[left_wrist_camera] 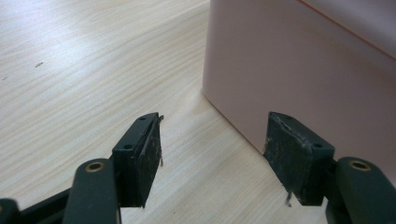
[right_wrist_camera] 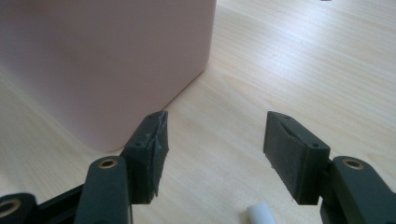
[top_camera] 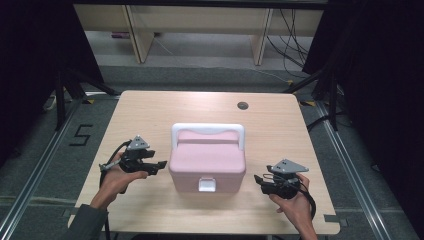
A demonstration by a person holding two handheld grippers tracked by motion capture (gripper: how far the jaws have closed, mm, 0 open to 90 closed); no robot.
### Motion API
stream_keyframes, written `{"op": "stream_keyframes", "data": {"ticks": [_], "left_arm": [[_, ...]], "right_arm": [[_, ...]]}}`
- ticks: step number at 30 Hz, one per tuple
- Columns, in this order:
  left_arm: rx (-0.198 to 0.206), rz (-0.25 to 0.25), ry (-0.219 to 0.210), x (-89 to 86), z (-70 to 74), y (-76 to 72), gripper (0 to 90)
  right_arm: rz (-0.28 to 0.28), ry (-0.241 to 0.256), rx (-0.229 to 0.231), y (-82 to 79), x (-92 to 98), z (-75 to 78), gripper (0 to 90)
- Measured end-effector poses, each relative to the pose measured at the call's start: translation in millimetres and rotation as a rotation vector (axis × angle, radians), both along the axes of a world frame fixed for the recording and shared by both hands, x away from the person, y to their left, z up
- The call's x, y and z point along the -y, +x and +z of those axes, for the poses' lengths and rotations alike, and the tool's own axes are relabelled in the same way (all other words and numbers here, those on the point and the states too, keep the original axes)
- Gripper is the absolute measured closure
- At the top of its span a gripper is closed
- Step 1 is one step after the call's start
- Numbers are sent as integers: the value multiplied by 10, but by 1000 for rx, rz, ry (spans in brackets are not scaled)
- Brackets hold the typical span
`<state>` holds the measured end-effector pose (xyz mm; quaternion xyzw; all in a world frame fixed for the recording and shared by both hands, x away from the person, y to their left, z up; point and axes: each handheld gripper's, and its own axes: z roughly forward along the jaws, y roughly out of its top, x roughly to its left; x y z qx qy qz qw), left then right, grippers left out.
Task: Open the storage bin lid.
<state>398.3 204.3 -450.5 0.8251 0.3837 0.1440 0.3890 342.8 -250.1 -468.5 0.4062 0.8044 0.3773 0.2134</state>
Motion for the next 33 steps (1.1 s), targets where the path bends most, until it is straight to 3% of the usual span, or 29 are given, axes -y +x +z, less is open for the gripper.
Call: {"op": "stream_keyframes", "data": {"ticks": [2, 4, 8, 13, 17, 18, 22, 26, 27, 33], "left_arm": [[2, -9, 22, -24, 52, -1, 345], [6, -20, 21, -47, 100, -2, 336], [9, -23, 14, -81, 181, 10, 328], [16, -57, 57, -114, 322, 21, 320], [33, -85, 108, -127, 481, 13, 316], [33, -96, 112, -126, 524, 15, 315], [16, -116, 99, -76, 705, 31, 281], [19, -167, 114, 14, 901, 29, 265], [18, -178, 124, 34, 948, 37, 259], [8, -221, 179, 129, 1129, 104, 220]], "right_arm": [[4, 0, -2, -20, 11, -13, 410], [7, 14, -28, -45, 11, -24, 410], [8, 8, -20, -77, 19, -14, 409], [21, -7, 1, -94, 42, -28, 410], [25, 23, -46, -94, 39, -39, 410], [10, 9, -22, -97, 33, -42, 410], [20, 5, -23, -97, 17, -62, 410], [27, 3, -26, -98, 11, -60, 410], [12, 17, -41, -115, -5, -63, 410], [44, -6, -20, -90, 16, -69, 412]]}}
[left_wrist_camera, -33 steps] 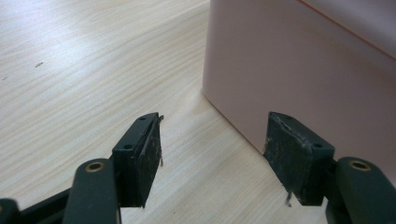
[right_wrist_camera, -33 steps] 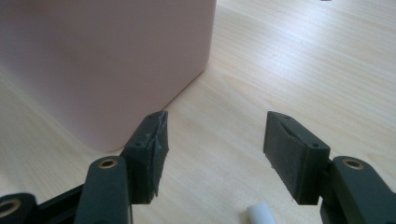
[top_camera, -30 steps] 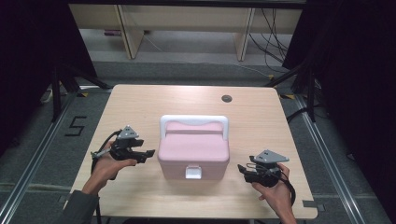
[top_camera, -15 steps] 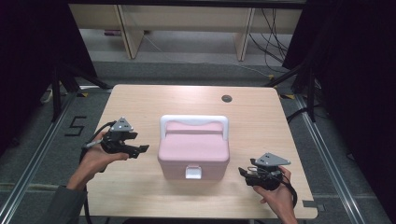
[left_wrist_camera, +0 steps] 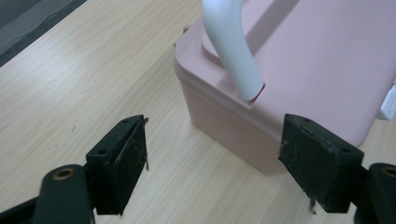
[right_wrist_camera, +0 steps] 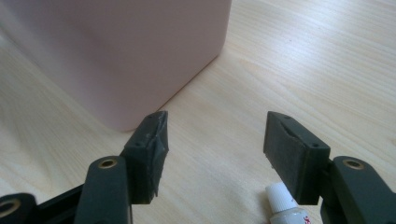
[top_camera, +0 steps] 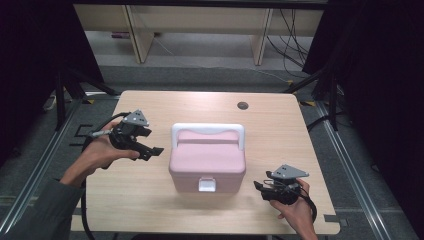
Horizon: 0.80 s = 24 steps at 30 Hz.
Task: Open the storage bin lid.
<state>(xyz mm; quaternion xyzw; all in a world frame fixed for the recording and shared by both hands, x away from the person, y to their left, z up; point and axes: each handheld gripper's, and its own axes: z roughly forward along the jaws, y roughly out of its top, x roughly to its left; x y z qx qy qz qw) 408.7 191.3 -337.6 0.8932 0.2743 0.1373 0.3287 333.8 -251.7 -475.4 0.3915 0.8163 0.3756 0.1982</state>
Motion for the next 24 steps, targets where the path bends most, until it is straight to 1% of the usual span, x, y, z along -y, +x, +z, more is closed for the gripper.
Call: {"op": "stream_keyframes", "data": {"ticks": [1, 3, 7, 8, 9, 10, 11, 14, 15, 18, 20, 21, 22, 23, 24], "left_arm": [[-7, -8, 7, 9, 26, 5, 215], [-5, -14, 12, 35, 61, 21, 209], [-4, -31, 42, 105, 116, 55, 207], [0, -32, 43, 127, 129, 61, 206], [4, -34, 43, 148, 146, 62, 205], [11, -41, 44, 164, 168, 63, 205], [9, -44, 42, 181, 189, 62, 205], [21, -57, 68, 236, 253, 77, 214], [26, -71, 74, 255, 275, 90, 219], [33, -89, 92, 325, 324, 117, 241], [43, -100, 118, 363, 337, 155, 267], [34, -100, 127, 381, 343, 175, 271], [28, -99, 133, 397, 348, 191, 271], [30, -98, 129, 418, 351, 204, 272], [22, -103, 135, 438, 365, 215, 273]], "right_arm": [[-4, 3, -2, -1, -2, -1, 413], [-3, 1, -6, 1, 2, -6, 413], [-6, 5, -5, 5, 4, -12, 414], [-4, 3, -5, 6, 6, -14, 414], [-11, 10, -16, -2, 0, -17, 414], [-8, 13, -14, 4, 1, -23, 414], [-12, 7, -10, 6, 4, -22, 414], [-11, 5, -13, 10, 5, -34, 414], [-7, 7, -12, 12, 4, -35, 415], [-6, 6, -15, 10, 8, -25, 415], [-13, 14, -29, 8, 7, -32, 415], [-26, 24, -44, -5, -7, -33, 415], [-16, 18, -34, 4, -2, -35, 415], [-17, 20, -39, 1, -5, -37, 415], [-15, 20, -37, -1, -3, -38, 415]]}}
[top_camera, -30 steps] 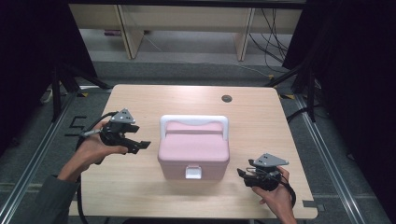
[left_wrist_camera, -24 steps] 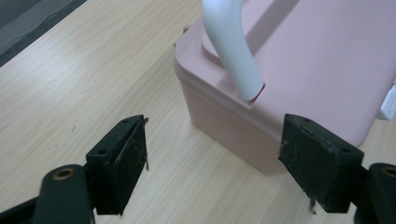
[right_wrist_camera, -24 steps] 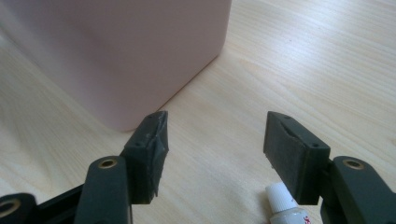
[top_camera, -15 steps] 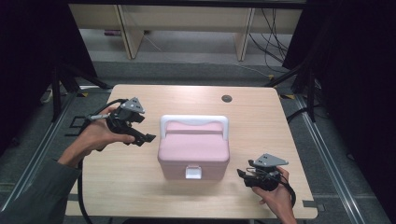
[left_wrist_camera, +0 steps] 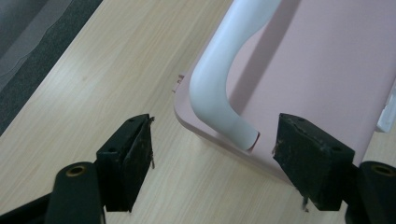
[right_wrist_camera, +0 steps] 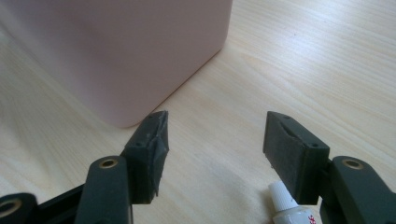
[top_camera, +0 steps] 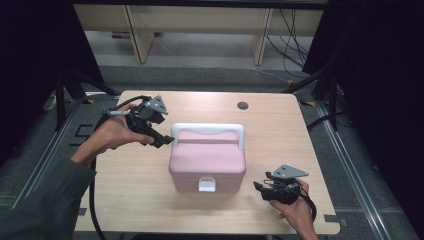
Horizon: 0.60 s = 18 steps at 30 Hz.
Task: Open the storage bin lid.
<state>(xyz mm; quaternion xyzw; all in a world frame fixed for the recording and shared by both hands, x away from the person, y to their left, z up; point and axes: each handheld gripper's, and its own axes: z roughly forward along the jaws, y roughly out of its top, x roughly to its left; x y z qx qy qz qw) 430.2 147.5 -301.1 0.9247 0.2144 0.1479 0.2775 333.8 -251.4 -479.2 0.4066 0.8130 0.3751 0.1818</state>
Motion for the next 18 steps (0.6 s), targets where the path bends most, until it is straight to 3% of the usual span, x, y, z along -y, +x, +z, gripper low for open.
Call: {"op": "stream_keyframes", "data": {"ticks": [3, 5, 8, 11, 14, 18], "left_arm": [[-6, -25, 32, 73, 21, 34, 278], [-8, -28, 52, 130, 24, 54, 281], [-5, -38, 91, 221, 26, 81, 288], [-16, -51, 102, 305, 25, 113, 292], [-18, -60, 114, 396, 31, 141, 293], [-16, -74, 145, 484, 31, 196, 317]], "right_arm": [[12, -13, 17, 16, 16, 7, 415], [-4, 9, -8, -1, -1, -3, 415], [8, 1, 1, 9, -3, -9, 415], [11, 2, 0, 8, -3, -16, 416], [-11, 20, -42, -14, -13, -3, 416], [7, 10, -25, 1, -8, -9, 415]]}}
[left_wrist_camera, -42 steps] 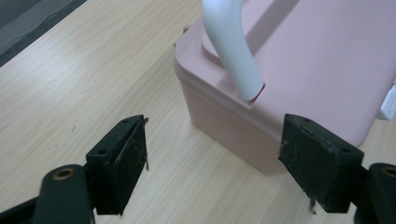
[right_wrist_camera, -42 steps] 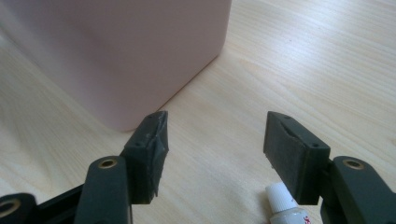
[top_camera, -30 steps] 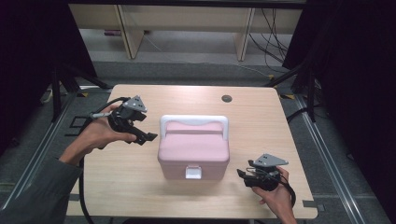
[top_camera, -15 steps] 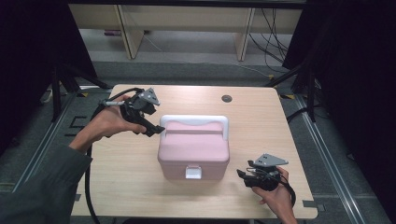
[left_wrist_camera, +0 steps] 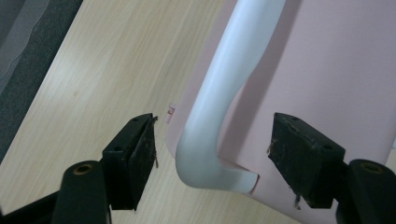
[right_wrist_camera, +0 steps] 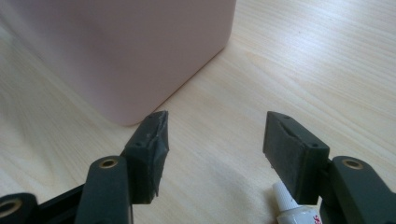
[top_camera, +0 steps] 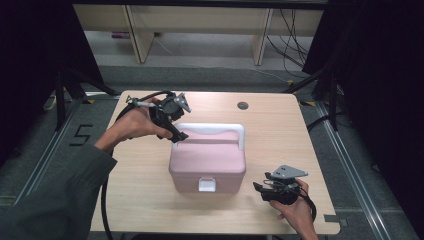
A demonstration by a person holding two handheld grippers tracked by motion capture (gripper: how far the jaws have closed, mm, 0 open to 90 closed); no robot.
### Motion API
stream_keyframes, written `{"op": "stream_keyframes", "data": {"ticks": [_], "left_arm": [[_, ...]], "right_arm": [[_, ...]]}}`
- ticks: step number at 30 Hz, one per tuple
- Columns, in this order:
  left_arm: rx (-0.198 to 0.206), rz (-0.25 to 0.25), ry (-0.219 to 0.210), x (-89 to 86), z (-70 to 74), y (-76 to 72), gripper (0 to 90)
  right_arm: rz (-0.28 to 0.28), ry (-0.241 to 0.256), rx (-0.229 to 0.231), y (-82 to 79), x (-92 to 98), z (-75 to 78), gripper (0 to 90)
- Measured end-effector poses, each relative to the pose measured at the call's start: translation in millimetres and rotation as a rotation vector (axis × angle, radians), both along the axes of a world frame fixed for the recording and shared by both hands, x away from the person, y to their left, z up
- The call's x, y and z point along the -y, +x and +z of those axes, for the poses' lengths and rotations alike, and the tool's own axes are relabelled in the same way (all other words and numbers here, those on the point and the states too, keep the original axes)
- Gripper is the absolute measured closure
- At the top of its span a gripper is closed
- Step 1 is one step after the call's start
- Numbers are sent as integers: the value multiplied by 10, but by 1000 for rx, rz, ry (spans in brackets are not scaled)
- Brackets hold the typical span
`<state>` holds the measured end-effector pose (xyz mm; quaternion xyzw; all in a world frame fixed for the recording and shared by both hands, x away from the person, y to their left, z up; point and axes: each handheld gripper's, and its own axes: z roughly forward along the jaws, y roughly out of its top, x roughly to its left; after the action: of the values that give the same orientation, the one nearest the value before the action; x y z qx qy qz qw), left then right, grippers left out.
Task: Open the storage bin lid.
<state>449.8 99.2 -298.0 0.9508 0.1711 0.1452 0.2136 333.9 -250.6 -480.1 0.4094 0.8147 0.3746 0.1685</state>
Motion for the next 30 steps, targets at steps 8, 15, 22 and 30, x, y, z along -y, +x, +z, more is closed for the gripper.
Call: {"op": "stream_keyframes", "data": {"ticks": [8, 15, 22, 30], "left_arm": [[-16, -27, 55, 121, -43, 69, 398], [-21, -63, 83, 230, -54, 102, 453], [-36, -85, 110, 275, -82, 149, 479], [-46, -97, 116, 273, -98, 189, 575]], "right_arm": [[-5, 6, -6, -6, 11, 5, 417], [2, 0, 8, 10, 30, 4, 418], [10, -12, 23, 10, 43, 5, 429], [9, -19, 25, 6, 55, 10, 435]]}}
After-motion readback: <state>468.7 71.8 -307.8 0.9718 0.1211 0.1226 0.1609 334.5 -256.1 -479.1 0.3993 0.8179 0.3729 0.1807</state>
